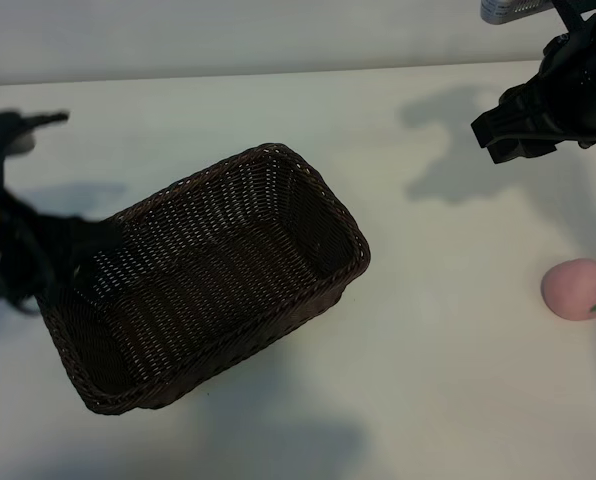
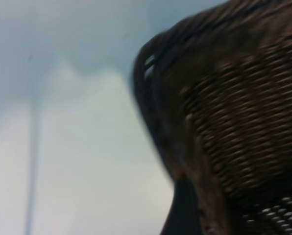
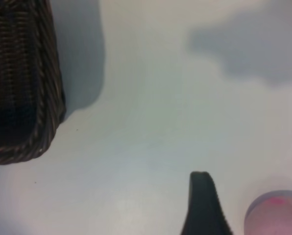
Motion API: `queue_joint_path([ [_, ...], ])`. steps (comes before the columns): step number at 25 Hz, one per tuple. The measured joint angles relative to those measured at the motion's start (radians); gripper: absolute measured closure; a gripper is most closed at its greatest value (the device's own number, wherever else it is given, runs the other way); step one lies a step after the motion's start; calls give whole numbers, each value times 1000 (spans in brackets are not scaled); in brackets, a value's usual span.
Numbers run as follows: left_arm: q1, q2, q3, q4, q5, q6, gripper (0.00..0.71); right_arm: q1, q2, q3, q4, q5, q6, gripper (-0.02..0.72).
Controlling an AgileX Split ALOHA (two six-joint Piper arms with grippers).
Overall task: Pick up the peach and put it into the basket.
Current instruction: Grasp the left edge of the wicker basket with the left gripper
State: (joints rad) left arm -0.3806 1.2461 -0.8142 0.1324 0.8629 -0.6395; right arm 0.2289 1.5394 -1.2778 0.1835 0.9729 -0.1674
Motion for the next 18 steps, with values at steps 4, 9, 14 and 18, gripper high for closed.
queue_joint_path([
  [4,0,-13,109,20,-27,-78,118,0,0,0,0,0,0,244],
  [9,0,-13,169,54,-84,-157,118,0,0,0,0,0,0,244],
  [14,20,-6,225,87,-155,-223,118,0,0,0,0,0,0,245],
  [18,111,44,243,40,-236,-168,118,0,0,0,1,0,0,245],
])
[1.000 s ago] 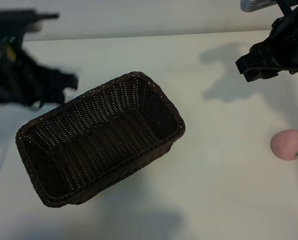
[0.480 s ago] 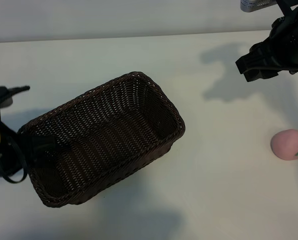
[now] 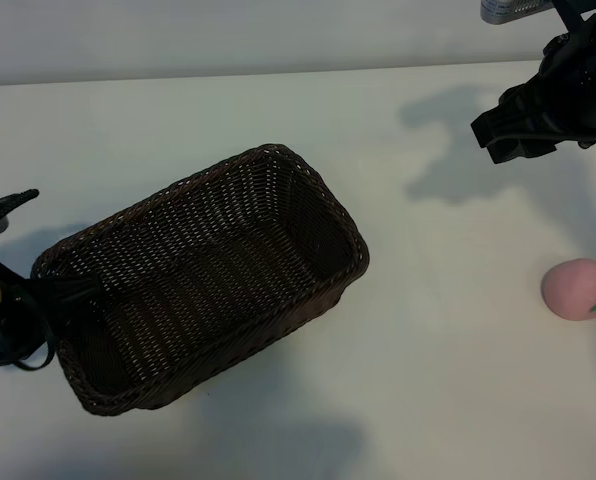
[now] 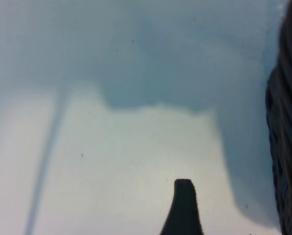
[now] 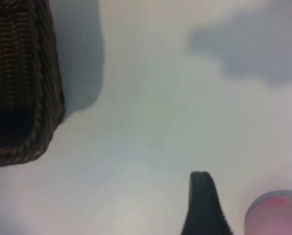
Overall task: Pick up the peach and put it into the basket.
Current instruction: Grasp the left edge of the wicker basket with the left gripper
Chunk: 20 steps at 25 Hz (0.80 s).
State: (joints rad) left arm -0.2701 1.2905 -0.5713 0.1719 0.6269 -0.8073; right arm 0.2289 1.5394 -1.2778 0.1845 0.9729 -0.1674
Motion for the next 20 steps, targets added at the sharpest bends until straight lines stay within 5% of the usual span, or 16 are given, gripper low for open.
queue_joint_path([
  [5,58,79,1,-119,-83,133,118,0,0,0,3,0,0,245],
  [20,58,229,1,-172,-211,186,139,0,0,0,21,1,0,246],
])
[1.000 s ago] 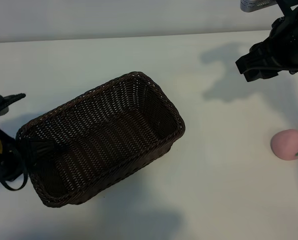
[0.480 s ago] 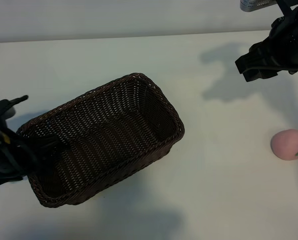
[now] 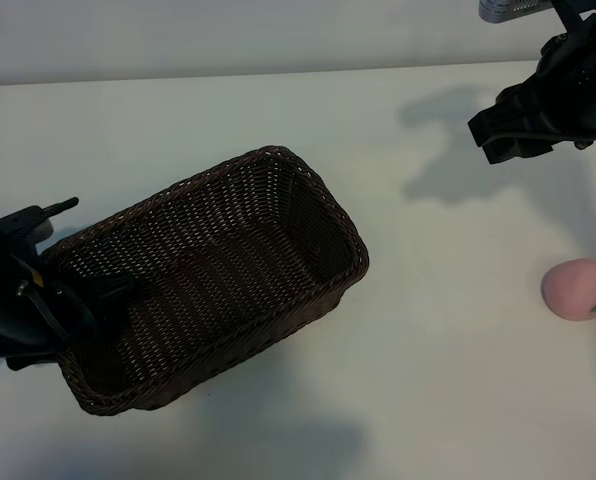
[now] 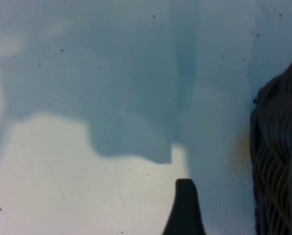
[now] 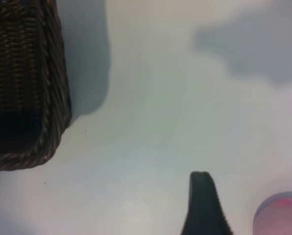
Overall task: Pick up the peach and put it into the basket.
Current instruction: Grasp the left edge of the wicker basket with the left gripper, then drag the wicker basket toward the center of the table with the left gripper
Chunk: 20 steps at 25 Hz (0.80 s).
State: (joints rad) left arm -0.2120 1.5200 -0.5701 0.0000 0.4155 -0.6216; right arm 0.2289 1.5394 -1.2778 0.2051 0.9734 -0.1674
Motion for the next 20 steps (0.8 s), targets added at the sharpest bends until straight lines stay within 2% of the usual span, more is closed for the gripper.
queue_joint_path([
  [3,0,0,0,0,-4,0,243,0,0,0,0,2,0,246],
  [6,1,0,0,0,-10,-3,441,0,0,0,1,3,0,246],
  [7,2,0,0,-6,-22,-11,468,0,0,0,1,4,0,246],
  [11,2,0,0,-17,-36,-2,469,0,0,0,1,4,0,246],
  [14,2,-9,0,-51,-55,18,500,0,0,0,1,4,0,246],
  [16,2,-30,0,-96,-72,53,542,0,0,0,1,4,0,246],
  [20,2,-90,1,-219,-92,170,550,0,0,0,1,4,0,246],
])
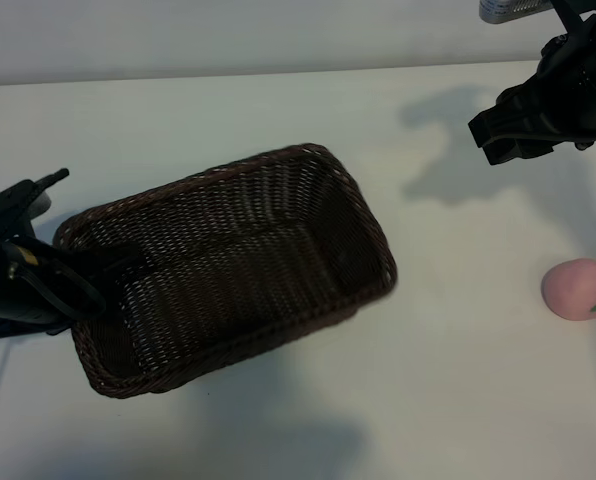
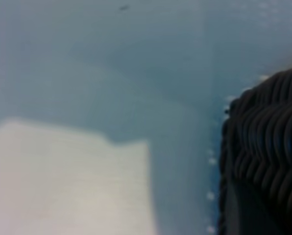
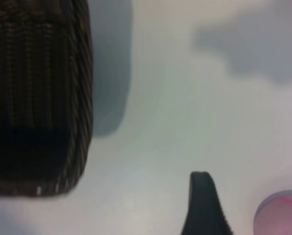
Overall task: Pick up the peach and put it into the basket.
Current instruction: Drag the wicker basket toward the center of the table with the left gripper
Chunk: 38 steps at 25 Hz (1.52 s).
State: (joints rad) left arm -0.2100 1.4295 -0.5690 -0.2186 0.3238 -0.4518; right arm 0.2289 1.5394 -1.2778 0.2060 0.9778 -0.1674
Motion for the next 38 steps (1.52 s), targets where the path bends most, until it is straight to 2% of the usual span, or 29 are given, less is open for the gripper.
queue_joint_path([
  [3,14,-45,6,-103,0,122,550,0,0,0,0,0,0,246],
  [8,68,-112,7,-315,-6,317,550,0,0,0,0,0,0,246],
  [10,90,-117,-1,-361,6,405,550,0,0,0,0,0,0,246],
  [15,150,-48,-148,-340,136,527,550,0,0,0,0,4,0,246],
  [19,161,65,-320,-303,206,552,550,0,0,0,0,4,0,246],
  [24,123,204,-487,-293,238,558,550,0,0,0,0,4,0,246],
  [29,32,346,-610,-292,242,556,550,0,0,0,0,5,0,246],
  [33,-9,443,-659,-294,242,545,550,0,0,0,0,5,0,246],
  [38,-23,540,-673,-294,224,538,550,0,0,0,0,6,0,246],
])
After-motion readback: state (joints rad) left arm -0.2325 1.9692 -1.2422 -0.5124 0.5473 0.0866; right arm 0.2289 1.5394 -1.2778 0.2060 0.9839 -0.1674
